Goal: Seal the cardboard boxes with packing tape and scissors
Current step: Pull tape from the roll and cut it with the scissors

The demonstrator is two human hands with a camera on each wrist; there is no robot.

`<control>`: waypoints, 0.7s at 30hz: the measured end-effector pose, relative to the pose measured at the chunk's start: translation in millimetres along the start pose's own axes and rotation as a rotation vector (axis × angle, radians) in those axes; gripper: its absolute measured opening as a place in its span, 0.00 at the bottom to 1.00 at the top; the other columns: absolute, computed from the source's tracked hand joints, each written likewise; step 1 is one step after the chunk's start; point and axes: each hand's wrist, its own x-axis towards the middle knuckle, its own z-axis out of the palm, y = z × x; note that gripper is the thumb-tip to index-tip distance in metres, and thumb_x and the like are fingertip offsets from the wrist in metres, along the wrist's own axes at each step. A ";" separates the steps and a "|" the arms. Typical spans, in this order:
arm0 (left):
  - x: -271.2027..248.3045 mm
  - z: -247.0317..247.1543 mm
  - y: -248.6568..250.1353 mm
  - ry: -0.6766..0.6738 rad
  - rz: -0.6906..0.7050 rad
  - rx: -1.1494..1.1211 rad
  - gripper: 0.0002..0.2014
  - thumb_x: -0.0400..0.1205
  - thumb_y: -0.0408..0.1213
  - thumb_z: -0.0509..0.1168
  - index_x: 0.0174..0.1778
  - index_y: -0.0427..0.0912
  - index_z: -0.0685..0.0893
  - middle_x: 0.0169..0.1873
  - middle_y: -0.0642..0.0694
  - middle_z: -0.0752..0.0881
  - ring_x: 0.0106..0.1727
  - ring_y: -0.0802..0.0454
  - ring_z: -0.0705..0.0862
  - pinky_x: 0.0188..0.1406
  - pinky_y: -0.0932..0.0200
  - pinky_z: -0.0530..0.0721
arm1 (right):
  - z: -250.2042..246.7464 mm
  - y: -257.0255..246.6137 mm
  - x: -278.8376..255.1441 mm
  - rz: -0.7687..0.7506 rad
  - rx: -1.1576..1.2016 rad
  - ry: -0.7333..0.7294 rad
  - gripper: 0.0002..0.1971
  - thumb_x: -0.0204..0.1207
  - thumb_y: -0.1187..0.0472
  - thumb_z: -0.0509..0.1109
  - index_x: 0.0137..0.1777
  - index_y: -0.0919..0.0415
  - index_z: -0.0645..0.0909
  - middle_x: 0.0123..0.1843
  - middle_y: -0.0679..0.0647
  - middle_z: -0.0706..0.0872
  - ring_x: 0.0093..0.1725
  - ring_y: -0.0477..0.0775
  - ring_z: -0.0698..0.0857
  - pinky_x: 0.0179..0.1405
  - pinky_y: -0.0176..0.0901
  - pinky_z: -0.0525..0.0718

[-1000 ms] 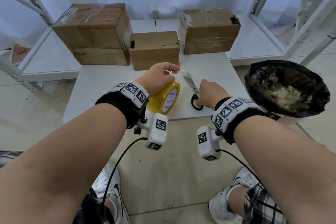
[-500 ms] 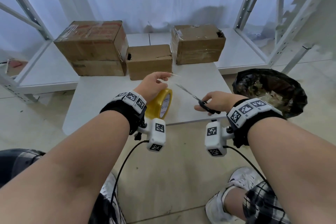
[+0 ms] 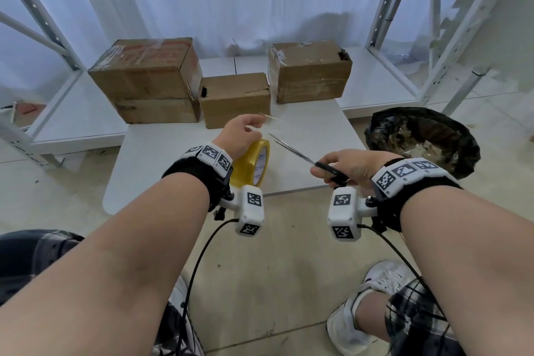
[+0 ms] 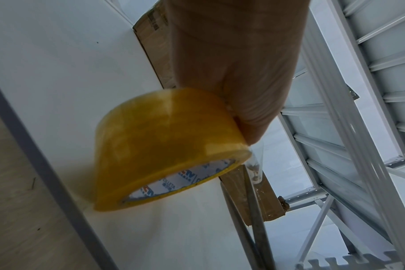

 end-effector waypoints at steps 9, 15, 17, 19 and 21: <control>1.5 -0.1 -1.5 0.024 0.005 0.025 0.18 0.83 0.29 0.63 0.69 0.45 0.79 0.60 0.50 0.80 0.53 0.54 0.78 0.57 0.58 0.79 | 9.5 0.3 -0.3 -0.014 0.071 0.040 0.16 0.72 0.51 0.78 0.55 0.58 0.83 0.42 0.54 0.84 0.38 0.48 0.80 0.42 0.36 0.79; 3.1 0.6 -1.2 0.009 0.005 0.028 0.19 0.83 0.29 0.63 0.70 0.45 0.78 0.60 0.50 0.80 0.55 0.52 0.79 0.61 0.55 0.80 | 9.3 10.7 1.2 -0.045 0.160 0.032 0.14 0.74 0.53 0.76 0.56 0.58 0.82 0.41 0.54 0.82 0.37 0.48 0.79 0.43 0.37 0.80; 2.6 -0.5 -1.1 -0.001 0.007 0.041 0.19 0.83 0.29 0.63 0.70 0.45 0.78 0.60 0.50 0.80 0.55 0.53 0.79 0.60 0.56 0.80 | 9.4 9.3 2.6 -0.063 0.155 0.007 0.15 0.73 0.53 0.77 0.56 0.58 0.82 0.43 0.55 0.82 0.40 0.49 0.80 0.48 0.39 0.81; 2.2 -1.6 -0.3 -0.018 0.008 0.059 0.19 0.83 0.30 0.64 0.70 0.46 0.78 0.60 0.50 0.79 0.55 0.53 0.79 0.60 0.55 0.80 | 9.5 6.0 3.8 -0.068 0.132 -0.018 0.16 0.73 0.53 0.77 0.57 0.59 0.82 0.45 0.56 0.82 0.40 0.49 0.80 0.47 0.38 0.81; 1.9 -2.6 0.9 -0.037 0.009 0.065 0.19 0.83 0.31 0.64 0.70 0.47 0.78 0.60 0.50 0.79 0.55 0.54 0.79 0.60 0.55 0.81 | 8.8 1.0 4.1 -0.075 0.104 -0.019 0.16 0.73 0.53 0.77 0.57 0.58 0.82 0.47 0.56 0.82 0.40 0.48 0.79 0.42 0.35 0.80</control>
